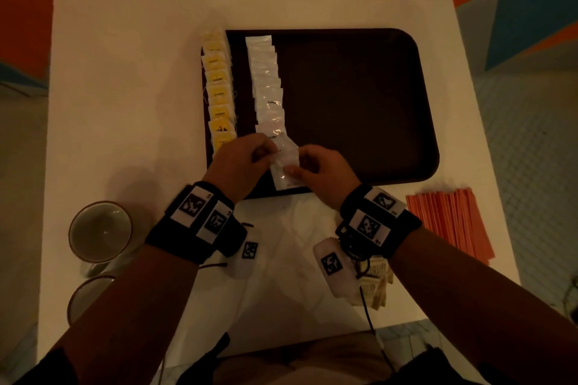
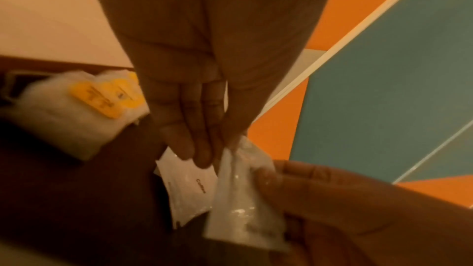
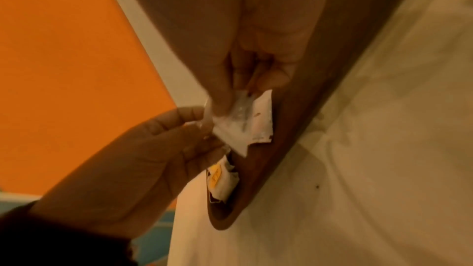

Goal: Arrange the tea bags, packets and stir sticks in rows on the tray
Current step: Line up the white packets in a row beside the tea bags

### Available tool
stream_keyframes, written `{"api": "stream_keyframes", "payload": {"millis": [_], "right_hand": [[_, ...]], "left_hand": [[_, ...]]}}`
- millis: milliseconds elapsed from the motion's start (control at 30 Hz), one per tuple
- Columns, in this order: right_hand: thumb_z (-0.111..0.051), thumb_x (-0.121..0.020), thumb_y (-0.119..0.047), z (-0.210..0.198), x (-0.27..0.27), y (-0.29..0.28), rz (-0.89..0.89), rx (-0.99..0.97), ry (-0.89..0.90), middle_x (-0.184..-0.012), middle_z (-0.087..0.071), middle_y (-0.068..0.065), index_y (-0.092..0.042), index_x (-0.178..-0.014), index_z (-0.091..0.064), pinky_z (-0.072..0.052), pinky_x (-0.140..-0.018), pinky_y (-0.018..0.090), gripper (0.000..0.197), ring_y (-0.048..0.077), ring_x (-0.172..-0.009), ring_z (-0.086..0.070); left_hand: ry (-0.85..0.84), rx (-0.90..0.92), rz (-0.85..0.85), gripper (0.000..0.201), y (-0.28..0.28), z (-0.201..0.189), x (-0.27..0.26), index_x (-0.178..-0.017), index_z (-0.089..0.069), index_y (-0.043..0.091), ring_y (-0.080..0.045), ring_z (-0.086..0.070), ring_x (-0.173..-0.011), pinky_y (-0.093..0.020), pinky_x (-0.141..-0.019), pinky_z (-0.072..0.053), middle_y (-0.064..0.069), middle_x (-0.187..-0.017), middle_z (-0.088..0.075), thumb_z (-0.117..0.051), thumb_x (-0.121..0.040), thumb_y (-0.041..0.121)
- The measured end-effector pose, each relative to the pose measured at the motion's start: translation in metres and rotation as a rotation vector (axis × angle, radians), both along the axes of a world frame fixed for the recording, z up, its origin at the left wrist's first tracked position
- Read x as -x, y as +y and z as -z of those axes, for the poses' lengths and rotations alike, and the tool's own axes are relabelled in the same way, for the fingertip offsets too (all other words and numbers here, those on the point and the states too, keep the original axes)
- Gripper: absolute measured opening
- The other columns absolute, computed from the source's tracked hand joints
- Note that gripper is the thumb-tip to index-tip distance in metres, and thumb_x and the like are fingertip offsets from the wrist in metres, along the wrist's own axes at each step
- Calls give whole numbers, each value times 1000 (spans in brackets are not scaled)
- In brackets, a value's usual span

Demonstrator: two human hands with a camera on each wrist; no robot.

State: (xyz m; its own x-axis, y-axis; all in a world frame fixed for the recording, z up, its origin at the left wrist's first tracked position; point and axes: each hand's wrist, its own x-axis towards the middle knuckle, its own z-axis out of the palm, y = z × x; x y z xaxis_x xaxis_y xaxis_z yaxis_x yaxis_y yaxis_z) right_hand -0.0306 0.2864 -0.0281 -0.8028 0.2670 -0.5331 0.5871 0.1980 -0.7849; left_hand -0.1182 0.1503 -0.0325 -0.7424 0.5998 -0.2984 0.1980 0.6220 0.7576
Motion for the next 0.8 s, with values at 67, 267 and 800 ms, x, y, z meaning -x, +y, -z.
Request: {"api": "stream_keyframes", "payload": {"millis": [67,267,800], "right_hand": [[-62,-85,-21,5,2,1,17,-45,-44,-97,-65,25,1,-96,-60,-53,-83,50,25,38,-90,-62],[-59,-86,-18,16,8,0,244,17,-135,-103,-66,24,-3,-95,-65,-49,-90,54,18,37,-97,-63],[-53,-90,-19,20,10,-2,139,-56,-113,-106,-64,9,-10,-110,-61,-51,-84,32,23,18,-95,-61]], "left_hand": [[60,48,-9,16,5,1,3,-102,-63,13,-6,-53,-86,-5,-73,-36,-1,-102,-62,-55,-89,18],[25,201,-54,33,12,3,-2,-122,-52,4,-30,-49,-117,-29,-99,-37,-18,-127,-53,-42,-91,4],[-104,129,-154,34,1,-2,-19,-123,-48,5,-30,-56,-109,-35,-93,-45,-18,-119,-58,-40,-90,2]]}}
